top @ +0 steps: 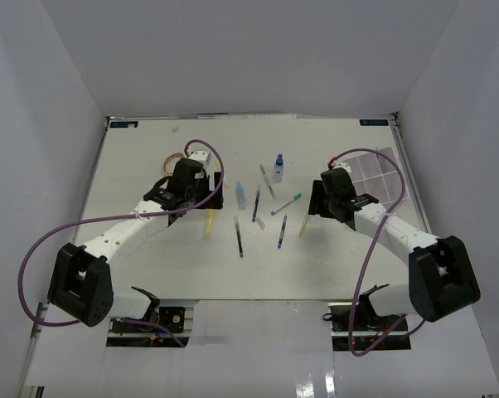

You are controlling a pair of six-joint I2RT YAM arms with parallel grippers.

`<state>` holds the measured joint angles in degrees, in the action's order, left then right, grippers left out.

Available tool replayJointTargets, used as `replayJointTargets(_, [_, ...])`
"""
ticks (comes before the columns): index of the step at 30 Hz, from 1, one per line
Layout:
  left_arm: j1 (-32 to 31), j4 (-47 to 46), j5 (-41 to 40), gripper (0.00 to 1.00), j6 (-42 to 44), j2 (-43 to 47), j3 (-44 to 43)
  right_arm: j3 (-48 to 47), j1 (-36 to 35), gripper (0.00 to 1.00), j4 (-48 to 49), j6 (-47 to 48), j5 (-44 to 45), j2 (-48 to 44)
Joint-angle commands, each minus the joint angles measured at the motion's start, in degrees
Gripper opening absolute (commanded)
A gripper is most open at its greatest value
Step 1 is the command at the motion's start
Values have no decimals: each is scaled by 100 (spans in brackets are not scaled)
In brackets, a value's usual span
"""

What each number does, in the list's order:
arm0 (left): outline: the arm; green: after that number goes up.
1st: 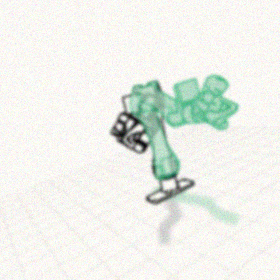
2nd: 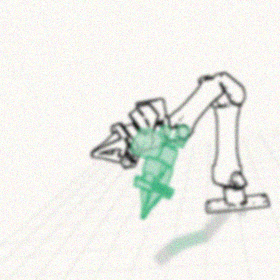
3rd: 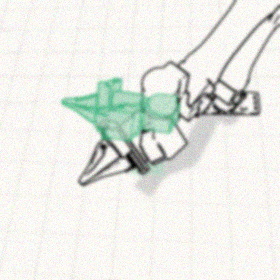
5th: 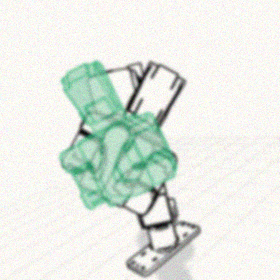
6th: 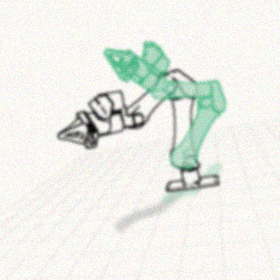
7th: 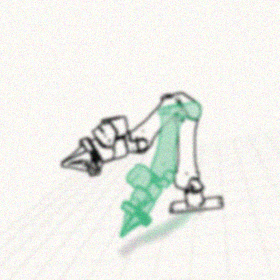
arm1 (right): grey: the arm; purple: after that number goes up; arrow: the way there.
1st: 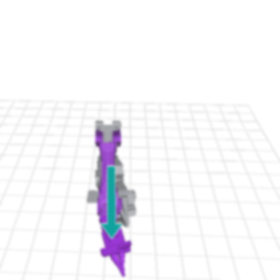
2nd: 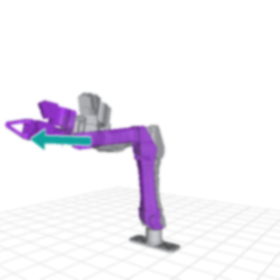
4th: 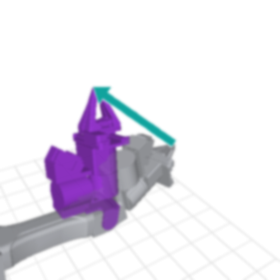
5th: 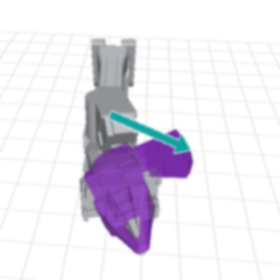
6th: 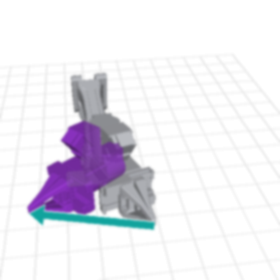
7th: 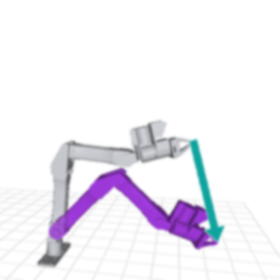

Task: Sort the stationery into containers
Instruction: Pick up the pen from the center of the board.

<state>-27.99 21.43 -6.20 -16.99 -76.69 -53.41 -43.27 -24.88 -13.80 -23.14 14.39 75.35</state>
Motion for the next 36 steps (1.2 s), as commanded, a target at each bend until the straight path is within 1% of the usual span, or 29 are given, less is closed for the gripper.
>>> replayJointTargets(1, [-14, 72, -189, 98, 38, 75, -231, -603, -17, 66, -52, -656, 582, 391])
replayJointTargets(7, [-14, 89, -198, 98, 73, 84, -240, -1069, -43, 56, -158, -1000, 705, 1235])
replayJointTargets(10, [-14, 107, -207, 98, 82, 92, -249, -1323, -52, 51, -402, -1175, 845, 1726])
replayJointTargets(15, [-14, 116, -215, 98, 100, 101, -258, -1606, -104, 41, -606, -1237, 960, 2132])
replayJointTargets(18, [-14, 124, -233, 98, 109, 101, -258, -1624, -148, 38, -606, -1272, 960, 2256])
replayJointTargets(30, [-14, 125, -171, 98, 117, 57, -258, -1711, -183, 38, -474, -1290, 688, 2405])
replayJointTargets(36, [-14, 116, -154, 98, 117, 31, -267, -1773, -183, 37, -492, -1307, 688, 2563])
